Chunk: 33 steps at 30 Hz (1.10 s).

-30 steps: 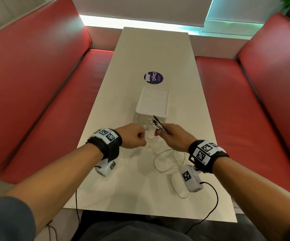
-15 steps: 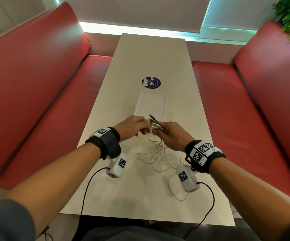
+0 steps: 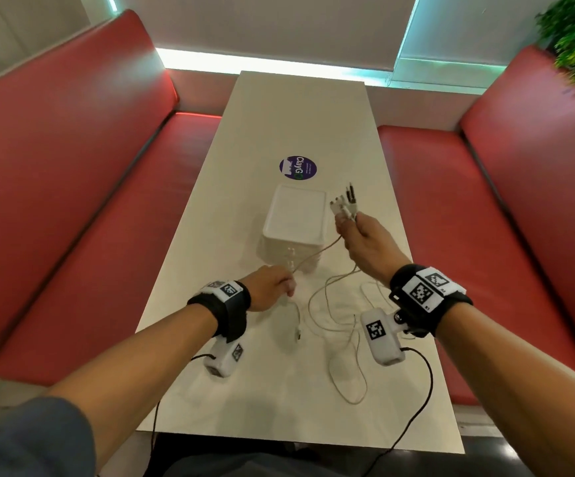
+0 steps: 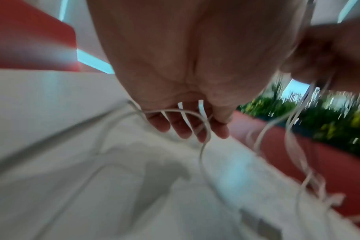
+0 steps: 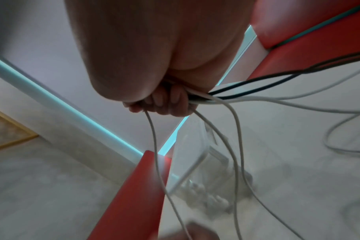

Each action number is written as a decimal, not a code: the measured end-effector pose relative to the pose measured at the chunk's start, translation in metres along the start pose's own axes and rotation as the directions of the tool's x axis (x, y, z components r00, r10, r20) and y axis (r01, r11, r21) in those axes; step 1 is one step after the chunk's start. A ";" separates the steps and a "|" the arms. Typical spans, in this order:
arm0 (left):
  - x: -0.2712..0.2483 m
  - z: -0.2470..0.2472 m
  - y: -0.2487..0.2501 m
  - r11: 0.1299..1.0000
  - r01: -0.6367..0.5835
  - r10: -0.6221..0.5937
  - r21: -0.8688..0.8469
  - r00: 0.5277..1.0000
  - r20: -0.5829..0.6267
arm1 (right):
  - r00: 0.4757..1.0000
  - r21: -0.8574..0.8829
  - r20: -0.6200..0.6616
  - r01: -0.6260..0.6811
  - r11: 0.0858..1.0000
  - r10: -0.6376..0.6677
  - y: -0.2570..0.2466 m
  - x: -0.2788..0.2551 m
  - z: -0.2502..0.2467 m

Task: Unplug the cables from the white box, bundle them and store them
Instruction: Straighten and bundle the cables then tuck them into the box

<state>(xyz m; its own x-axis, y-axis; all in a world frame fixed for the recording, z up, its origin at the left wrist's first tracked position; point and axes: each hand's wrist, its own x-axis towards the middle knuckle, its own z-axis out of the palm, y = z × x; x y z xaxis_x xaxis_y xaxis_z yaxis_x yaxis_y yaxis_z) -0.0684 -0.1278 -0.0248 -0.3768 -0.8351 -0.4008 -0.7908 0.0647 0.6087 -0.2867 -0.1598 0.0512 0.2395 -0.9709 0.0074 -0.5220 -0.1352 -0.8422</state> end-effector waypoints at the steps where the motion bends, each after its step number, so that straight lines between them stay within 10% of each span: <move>1: -0.002 0.005 -0.013 0.991 0.069 -0.072 0.111 0.997 0.024 | 1.000 0.067 -0.013 -0.023 0.997 0.024 -0.003 0.002 -0.007; 5: -0.006 0.022 -0.051 0.960 0.198 -0.213 0.200 0.975 0.060 | 0.999 0.273 -0.044 -0.008 0.962 0.020 -0.020 0.011 -0.032; 13: -0.013 0.039 0.016 0.981 -0.011 0.045 -0.195 0.984 0.172 | 0.990 0.290 0.143 -0.045 0.956 0.003 -0.042 0.000 0.010; 22: -0.009 0.091 0.034 0.998 -0.058 0.051 0.014 0.951 0.304 | 0.990 0.475 0.020 0.114 0.873 -0.140 -0.115 0.014 -0.044; 28: 0.001 0.045 0.040 0.993 0.000 0.036 -0.119 0.955 0.296 | 0.952 -0.215 0.259 0.220 0.951 -0.162 -0.099 0.007 -0.022; 33: -0.020 -0.033 0.009 0.980 0.045 -0.038 -0.195 0.999 0.037 | 0.930 -0.328 0.368 0.152 0.932 -0.022 -0.054 -0.012 -0.004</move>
<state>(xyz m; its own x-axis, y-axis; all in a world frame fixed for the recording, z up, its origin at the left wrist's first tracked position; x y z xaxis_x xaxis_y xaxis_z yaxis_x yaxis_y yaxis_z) -0.0526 -0.1286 0.0112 -0.3638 -0.8163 -0.4487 -0.6978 -0.0802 0.7118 -0.2649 -0.1415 0.0988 0.5352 -0.8269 -0.1726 -0.7187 -0.3384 -0.6074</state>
